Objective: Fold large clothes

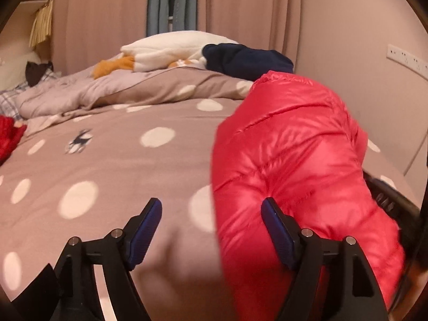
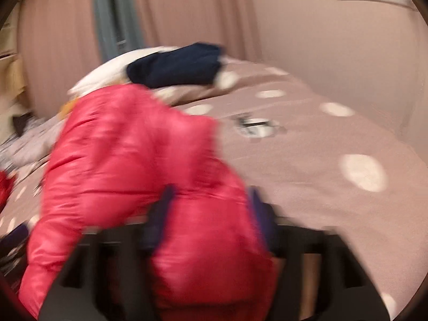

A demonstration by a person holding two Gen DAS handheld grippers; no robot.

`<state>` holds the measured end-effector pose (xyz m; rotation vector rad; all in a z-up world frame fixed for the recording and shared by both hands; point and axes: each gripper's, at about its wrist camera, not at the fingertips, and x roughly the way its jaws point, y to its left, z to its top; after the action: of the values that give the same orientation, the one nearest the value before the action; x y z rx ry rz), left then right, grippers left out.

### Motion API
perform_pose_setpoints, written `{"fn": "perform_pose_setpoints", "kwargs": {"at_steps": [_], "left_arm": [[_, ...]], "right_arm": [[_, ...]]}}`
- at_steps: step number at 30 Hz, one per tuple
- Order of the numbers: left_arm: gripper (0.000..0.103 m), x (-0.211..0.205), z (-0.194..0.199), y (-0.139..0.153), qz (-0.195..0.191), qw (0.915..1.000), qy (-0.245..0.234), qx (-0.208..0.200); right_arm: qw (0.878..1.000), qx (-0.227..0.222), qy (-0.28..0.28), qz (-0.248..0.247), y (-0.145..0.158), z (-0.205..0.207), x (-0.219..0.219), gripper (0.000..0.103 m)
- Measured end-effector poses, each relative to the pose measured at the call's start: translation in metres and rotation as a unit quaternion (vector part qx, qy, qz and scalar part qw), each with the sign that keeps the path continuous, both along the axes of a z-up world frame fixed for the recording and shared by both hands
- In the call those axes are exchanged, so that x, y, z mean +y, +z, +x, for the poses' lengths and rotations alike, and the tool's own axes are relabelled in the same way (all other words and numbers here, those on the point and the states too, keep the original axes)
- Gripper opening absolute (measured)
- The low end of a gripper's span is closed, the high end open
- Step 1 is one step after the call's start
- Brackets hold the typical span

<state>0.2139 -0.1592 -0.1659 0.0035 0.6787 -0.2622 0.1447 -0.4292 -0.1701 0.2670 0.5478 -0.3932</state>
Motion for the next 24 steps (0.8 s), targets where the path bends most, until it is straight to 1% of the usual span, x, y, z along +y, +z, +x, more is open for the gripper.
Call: {"fn": "perform_pose_setpoints", "kwargs": {"at_steps": [1,2,3,4,5,6,7,8,10,12,16,18,21,24], "left_arm": [[0.077,0.008,-0.005,0.003,-0.006,1.0000,-0.002,0.003],[0.078,0.017,-0.012,0.007,-0.015,0.9998,-0.012,0.003],[0.088,0.027,-0.016,0.010,-0.026,0.9993,-0.025,0.006],[0.093,0.033,-0.018,0.011,-0.039,0.9986,-0.033,0.012],[0.097,0.044,-0.019,0.013,-0.067,0.9969,-0.036,0.019],[0.097,0.053,-0.020,0.012,-0.095,0.9948,-0.030,0.022],[0.098,0.065,-0.020,0.012,-0.128,0.9913,-0.014,0.023],[0.099,0.069,-0.016,0.011,-0.139,0.9900,-0.007,0.025],[0.099,0.075,-0.010,0.010,-0.147,0.9883,0.001,0.041],[0.099,0.079,-0.004,0.008,-0.149,0.9872,0.007,0.055],[0.099,0.076,0.001,0.003,-0.131,0.9898,0.020,0.052],[0.099,0.076,0.003,0.001,-0.141,0.9879,0.015,0.062],[0.099,0.074,0.006,-0.003,-0.169,0.9823,0.001,0.080],[0.099,0.069,0.007,-0.004,-0.172,0.9809,-0.009,0.091]], "right_arm": [[1.000,0.002,-0.017,0.016,0.005,-0.011,-0.004,0.102],[0.999,-0.012,-0.010,0.042,0.011,-0.024,-0.009,0.103],[0.997,-0.027,-0.001,0.075,0.015,-0.037,-0.015,0.103],[0.993,-0.046,0.002,0.110,0.018,-0.051,-0.021,0.103],[0.988,-0.063,-0.001,0.142,0.021,-0.064,-0.027,0.103],[0.982,-0.074,-0.002,0.174,0.022,-0.076,-0.034,0.103],[0.978,-0.075,0.002,0.193,0.022,-0.081,-0.038,0.103],[0.974,-0.070,0.015,0.215,0.022,-0.085,-0.043,0.103],[0.966,-0.068,0.033,0.248,0.018,-0.091,-0.050,0.103],[0.959,-0.067,0.030,0.272,0.012,-0.094,-0.051,0.103],[0.951,-0.063,0.032,0.301,0.002,-0.095,-0.046,0.103],[0.944,-0.069,0.045,0.319,-0.002,-0.094,-0.041,0.103],[0.936,-0.071,0.064,0.337,-0.003,-0.091,-0.035,0.103],[0.928,-0.088,0.075,0.353,0.000,-0.094,-0.034,0.103]]}}
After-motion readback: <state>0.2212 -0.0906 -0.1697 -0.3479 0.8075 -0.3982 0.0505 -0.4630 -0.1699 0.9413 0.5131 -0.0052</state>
